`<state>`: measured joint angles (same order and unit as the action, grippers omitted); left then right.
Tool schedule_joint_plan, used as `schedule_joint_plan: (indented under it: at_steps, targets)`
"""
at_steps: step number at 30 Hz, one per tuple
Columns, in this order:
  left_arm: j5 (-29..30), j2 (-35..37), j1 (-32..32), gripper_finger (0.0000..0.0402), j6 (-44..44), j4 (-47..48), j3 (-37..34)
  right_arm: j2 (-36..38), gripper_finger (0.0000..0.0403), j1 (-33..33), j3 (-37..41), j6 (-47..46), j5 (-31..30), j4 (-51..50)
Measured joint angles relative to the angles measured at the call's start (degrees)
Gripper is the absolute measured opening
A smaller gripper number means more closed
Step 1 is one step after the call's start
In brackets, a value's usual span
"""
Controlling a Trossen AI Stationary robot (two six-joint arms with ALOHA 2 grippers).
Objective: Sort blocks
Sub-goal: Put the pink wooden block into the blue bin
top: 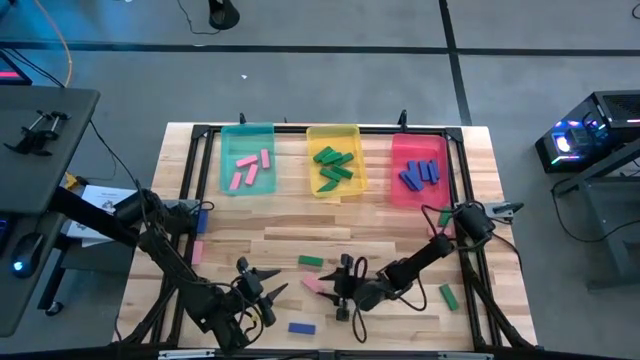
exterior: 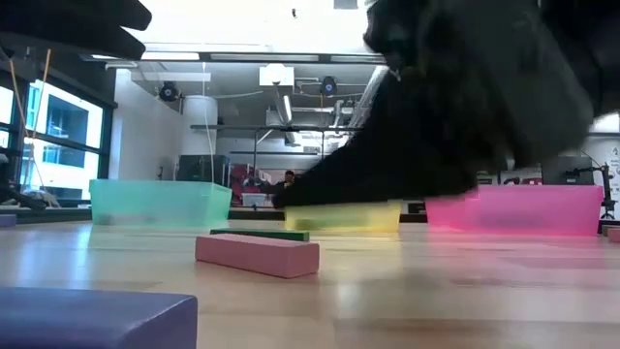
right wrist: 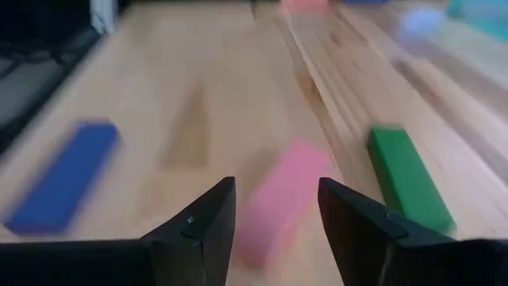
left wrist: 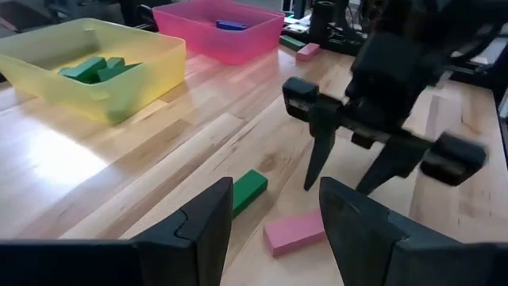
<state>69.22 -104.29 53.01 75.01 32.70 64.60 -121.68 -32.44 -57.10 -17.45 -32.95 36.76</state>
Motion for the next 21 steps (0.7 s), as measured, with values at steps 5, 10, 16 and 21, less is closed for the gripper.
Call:
schedule_joint_plan:
  at_steps: [5, 10, 16, 21]
  targets:
    - [-0.1, 0.0, 0.0, 0.0174, -1.2, -0.5, 0.0, 0.2, 0.0169, 0.3, -1.6, 0.1, 5.6, -2.3]
    - [-0.1, 0.0, -0.9, 0.0174, -1.3, -0.6, 0.0, 0.2, 0.0207, 0.3, -2.7, 3.1, 10.0, -4.6]
    - [-1.4, 0.0, -2.2, 0.0174, -2.7, -0.9, 0.0, 0.2, 0.0242, -0.9, -5.6, 7.1, 0.1, -8.7]
    - [-3.3, 0.0, -3.3, 0.0174, -2.9, -0.9, 0.0, -0.2, 0.0243, -0.9, -6.2, 1.2, -0.5, -10.9]
